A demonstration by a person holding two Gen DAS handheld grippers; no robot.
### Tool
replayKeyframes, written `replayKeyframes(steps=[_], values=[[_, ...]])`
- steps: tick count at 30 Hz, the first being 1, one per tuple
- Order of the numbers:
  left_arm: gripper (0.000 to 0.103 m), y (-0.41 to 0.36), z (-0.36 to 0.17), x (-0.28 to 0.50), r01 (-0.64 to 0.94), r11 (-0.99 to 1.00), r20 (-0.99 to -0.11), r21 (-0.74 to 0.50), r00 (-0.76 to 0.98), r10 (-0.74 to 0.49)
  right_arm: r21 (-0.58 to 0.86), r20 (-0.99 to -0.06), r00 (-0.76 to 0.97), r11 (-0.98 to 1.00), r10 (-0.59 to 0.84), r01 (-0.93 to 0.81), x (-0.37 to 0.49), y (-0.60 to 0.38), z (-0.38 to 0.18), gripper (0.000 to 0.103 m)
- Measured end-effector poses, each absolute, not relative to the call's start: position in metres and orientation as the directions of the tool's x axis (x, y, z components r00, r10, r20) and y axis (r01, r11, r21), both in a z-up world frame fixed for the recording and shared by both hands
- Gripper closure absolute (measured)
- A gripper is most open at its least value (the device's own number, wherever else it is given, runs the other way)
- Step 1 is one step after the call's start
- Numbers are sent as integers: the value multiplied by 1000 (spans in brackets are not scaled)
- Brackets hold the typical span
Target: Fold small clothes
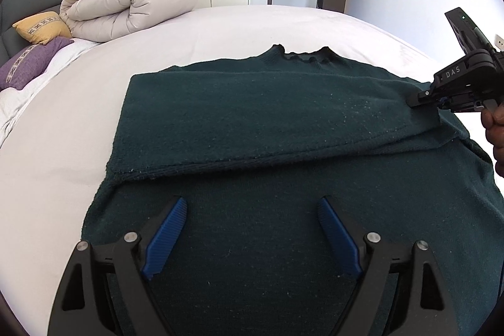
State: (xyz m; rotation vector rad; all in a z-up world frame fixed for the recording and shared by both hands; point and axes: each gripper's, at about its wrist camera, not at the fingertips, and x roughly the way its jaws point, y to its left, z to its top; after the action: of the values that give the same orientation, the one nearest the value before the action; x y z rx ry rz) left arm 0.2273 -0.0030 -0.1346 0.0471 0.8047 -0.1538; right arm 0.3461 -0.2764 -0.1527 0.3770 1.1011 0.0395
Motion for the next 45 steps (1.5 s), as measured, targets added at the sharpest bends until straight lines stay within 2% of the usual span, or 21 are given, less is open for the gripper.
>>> replayKeyframes(steps=[13,18,23,26,29,32,34,37,40,43,44,45], values=[[17,-2,-135,229,156,987,-725,-32,676,-131,351,-844,477,925,246,145,349,-278,-161,96],[17,3,-134,229,155,986,-726,-66,670,-154,441,-811,491,884,318,155,345,-294,-164,93],[16,11,-131,229,150,982,-722,-118,665,-189,405,-763,615,888,198,218,332,-308,-132,90],[16,12,-132,230,148,981,-725,-124,662,-192,495,-690,644,865,331,86,330,-292,-117,90],[15,10,-133,230,148,983,-728,-110,661,-182,516,-706,551,856,444,-28,342,-256,-127,90],[15,13,-132,230,144,981,-732,-129,654,-192,495,-792,435,868,428,48,358,-249,-168,90],[15,21,-129,225,134,977,-734,-163,646,-211,611,-711,499,786,495,91,351,-274,-178,94],[15,39,-125,209,104,968,-733,-227,636,-240,607,-702,587,770,404,197,321,-311,-169,92],[15,59,-119,187,63,952,-733,-299,624,-271,588,-709,628,760,321,275,274,-343,-159,84],[15,76,-108,169,54,921,-703,-386,629,-331,651,-654,654,724,381,229,219,-361,-154,69],[15,82,-105,166,49,911,-694,-408,632,-345,659,-649,649,720,397,218,199,-362,-154,53],[15,88,-101,165,41,903,-683,-428,640,-352,669,-640,646,715,415,204,178,-361,-154,45]])
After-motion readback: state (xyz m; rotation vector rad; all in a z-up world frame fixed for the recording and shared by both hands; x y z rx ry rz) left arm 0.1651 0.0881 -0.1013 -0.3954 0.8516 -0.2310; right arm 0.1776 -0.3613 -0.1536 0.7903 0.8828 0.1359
